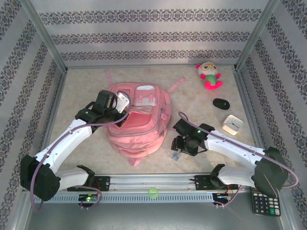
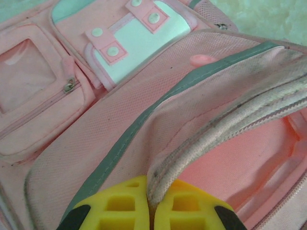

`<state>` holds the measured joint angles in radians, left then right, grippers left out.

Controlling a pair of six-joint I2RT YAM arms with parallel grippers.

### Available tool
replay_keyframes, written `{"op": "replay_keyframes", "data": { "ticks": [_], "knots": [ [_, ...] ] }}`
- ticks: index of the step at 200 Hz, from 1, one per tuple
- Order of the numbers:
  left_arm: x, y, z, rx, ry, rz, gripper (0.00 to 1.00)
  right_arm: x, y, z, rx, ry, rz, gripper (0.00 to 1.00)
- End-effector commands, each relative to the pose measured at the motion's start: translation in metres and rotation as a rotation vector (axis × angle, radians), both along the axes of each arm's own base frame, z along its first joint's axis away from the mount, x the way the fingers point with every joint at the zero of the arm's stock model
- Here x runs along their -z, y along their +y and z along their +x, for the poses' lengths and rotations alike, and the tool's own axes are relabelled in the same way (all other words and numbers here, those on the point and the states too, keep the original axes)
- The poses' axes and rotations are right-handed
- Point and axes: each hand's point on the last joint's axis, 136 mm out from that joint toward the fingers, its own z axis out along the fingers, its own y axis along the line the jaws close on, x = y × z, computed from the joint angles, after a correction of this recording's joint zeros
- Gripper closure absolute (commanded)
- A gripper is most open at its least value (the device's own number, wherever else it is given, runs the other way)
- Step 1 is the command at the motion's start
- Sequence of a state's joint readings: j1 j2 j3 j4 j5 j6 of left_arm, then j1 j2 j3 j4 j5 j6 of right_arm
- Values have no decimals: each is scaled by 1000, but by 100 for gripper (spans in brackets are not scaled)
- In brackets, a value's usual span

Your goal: Pack books, pencil case, and school supplies into a backpack

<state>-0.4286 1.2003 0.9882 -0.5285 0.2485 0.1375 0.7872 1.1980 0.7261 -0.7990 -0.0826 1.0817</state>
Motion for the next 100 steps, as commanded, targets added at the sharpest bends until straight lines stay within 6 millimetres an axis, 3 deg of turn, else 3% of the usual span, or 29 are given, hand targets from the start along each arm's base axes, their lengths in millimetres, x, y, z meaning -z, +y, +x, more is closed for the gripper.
{"op": "replay_keyframes", "data": {
  "ticks": [1,59,100],
  "knots": [
    [-8,-6,2,-79,19,-66,100,14,6,16,123,-49,-3,37],
    [-10,-10,5,-91,5,-105,100,51,-3,25,205,-21,-18,36],
    [-11,-12,5,-96,18,-124,100,59,-23,17,202,8,-85,37]
  ]
}}
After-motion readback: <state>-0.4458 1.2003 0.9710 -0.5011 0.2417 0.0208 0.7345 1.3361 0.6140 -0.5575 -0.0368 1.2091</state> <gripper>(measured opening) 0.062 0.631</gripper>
